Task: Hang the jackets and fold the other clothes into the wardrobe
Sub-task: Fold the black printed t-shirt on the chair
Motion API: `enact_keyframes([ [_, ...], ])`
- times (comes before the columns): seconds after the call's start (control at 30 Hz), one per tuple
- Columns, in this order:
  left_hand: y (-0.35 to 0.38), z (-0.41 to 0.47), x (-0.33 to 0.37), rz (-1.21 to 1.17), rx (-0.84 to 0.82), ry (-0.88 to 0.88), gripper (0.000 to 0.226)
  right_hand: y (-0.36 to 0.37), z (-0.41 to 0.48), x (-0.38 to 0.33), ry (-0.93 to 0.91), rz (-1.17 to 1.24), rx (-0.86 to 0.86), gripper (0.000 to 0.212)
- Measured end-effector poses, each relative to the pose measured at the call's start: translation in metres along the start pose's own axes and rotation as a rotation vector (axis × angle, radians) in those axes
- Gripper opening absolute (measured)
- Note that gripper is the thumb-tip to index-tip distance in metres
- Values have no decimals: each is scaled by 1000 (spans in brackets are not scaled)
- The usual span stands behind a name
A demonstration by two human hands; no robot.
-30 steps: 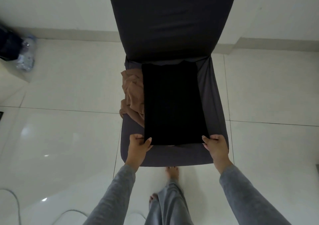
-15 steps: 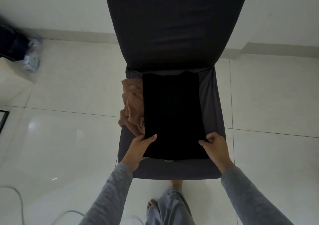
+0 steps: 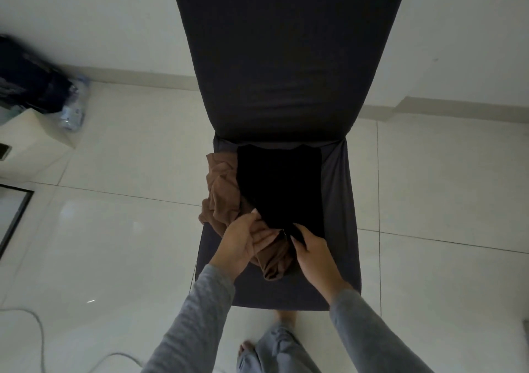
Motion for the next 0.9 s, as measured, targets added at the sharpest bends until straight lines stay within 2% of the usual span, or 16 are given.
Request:
enact_keyframes([
  [0.1,-7,-9,-19,-187,145,-12,35,-21,4,-22,27,126,28,29],
  [0.17,-5,-15,-43,-217,185,-96,37,-32,6,-42,43,206,63,29],
  [0.27,18,-21,-74,-224,131,-267,42,-48,9,-79,63,350,63,24],
  [0.33,37,-25,-77,-370,48,-325,62,-59,8,-106,55,472,57,17],
  [0.4,51,-28,-66,-554,-41,-246,84,-70,3,-130,47,580,54,16],
  [0.5,58,-31,-36,-710,-62,-72,96,-88,-10,-147,8,721,52,17],
  [0.57,62,-34,-21,-603,-28,-12,85,-100,-22,-144,0,788,60,18],
  [0.63,66,-38,-7,-503,-59,-10,60,-109,-37,-131,-1,813,74,22],
  [0.77,77,-44,29,-397,-102,-4,25,-123,-65,-102,-2,899,122,25],
  [0.9,92,-55,71,-269,-144,76,23,-127,-83,-93,-73,1114,122,30],
])
Point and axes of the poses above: each hand's wrist, its own z-axis towards the middle knuckle, its own y-axis out of the palm, x = y × z, the point moved 1 cm from there along z, towards the middle knuckle, and after that the axes turned 7 degrees about -x, right-handed, at the moved point
